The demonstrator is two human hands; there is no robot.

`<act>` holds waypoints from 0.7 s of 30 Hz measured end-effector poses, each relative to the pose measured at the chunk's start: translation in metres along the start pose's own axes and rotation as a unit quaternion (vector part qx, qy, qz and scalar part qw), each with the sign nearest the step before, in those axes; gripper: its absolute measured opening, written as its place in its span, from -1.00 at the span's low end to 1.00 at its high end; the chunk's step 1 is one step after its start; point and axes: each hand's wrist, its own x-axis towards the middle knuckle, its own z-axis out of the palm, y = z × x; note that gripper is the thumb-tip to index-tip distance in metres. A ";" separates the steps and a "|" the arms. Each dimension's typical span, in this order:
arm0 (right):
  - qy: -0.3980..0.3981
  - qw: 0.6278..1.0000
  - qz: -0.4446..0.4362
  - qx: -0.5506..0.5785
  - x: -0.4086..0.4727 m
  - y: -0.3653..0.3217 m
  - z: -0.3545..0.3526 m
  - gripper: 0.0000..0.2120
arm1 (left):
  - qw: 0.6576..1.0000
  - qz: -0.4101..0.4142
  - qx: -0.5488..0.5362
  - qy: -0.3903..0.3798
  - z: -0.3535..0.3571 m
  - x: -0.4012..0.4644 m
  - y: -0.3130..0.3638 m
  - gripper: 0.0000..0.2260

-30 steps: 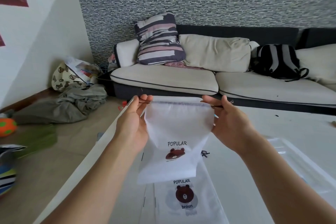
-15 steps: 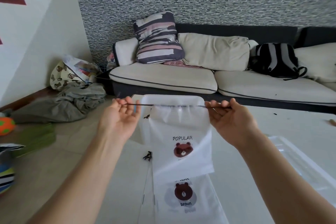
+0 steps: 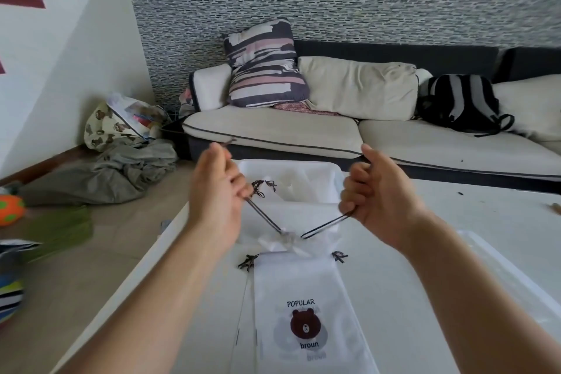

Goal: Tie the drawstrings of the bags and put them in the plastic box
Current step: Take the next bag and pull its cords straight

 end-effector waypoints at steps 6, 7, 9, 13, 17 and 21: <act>-0.101 0.979 -0.101 -0.144 -0.014 0.004 0.042 -0.67 | 0.983 -0.084 0.131 -0.101 0.032 -0.037 -0.010 -0.74; -0.103 0.960 -0.154 -0.211 -0.015 0.005 0.042 -0.65 | 0.977 -0.077 0.161 -0.114 0.032 -0.039 -0.012 -0.73; -0.118 0.905 -0.249 -0.323 -0.017 0.008 0.043 -0.66 | 0.968 -0.061 0.204 -0.135 0.030 -0.043 -0.015 -0.70; -0.171 0.865 -0.285 -0.376 -0.018 0.013 0.044 -0.77 | 0.951 -0.050 0.250 -0.174 0.026 -0.048 -0.015 -0.71; -0.163 0.918 -0.212 -0.294 -0.012 0.022 0.038 -0.77 | 0.952 -0.127 0.212 -0.181 0.029 -0.051 -0.013 -0.72; -0.125 0.935 -0.174 -0.283 -0.006 0.025 0.034 -0.82 | 0.947 -0.193 0.137 -0.216 0.029 -0.052 -0.012 -0.70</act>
